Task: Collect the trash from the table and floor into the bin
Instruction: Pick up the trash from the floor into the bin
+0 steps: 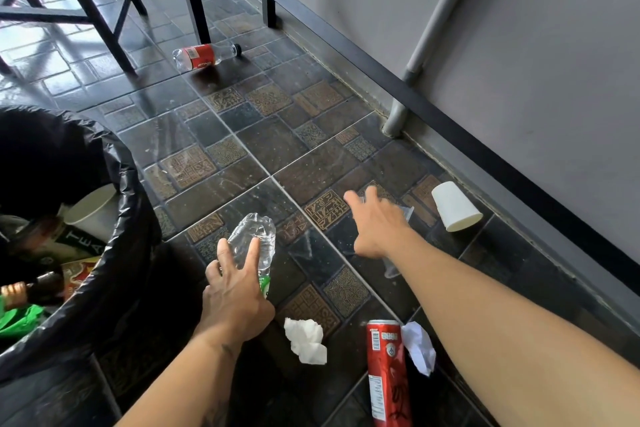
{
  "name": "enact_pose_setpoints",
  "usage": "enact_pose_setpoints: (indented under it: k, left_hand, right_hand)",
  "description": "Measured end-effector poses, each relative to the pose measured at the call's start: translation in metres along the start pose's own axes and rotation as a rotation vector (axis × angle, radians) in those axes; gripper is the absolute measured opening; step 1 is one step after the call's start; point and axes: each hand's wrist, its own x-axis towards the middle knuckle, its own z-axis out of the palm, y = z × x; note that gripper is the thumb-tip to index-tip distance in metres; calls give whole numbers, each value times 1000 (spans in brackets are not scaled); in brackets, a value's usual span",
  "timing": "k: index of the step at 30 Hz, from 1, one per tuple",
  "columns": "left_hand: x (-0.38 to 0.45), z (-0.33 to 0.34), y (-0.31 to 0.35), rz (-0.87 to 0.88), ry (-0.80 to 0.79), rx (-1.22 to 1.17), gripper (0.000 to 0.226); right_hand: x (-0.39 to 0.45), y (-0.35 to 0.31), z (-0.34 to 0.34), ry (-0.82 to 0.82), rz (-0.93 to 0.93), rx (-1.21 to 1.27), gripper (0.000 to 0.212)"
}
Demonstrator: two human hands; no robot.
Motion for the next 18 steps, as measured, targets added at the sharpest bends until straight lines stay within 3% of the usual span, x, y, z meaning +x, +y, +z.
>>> enact_pose_setpoints:
  k: [3,7,18]
  left_hand:
    - [1,2,-2,5,8,0,108]
    - [0,3,-6,37,43,15,107]
    - [1,-5,1,31,94,16,107]
  right_hand:
    - [13,9,-15,-80,193,124,100]
    - [17,18,1,-197,260,91,104]
    - [5,9,23,-31,175,-229,92]
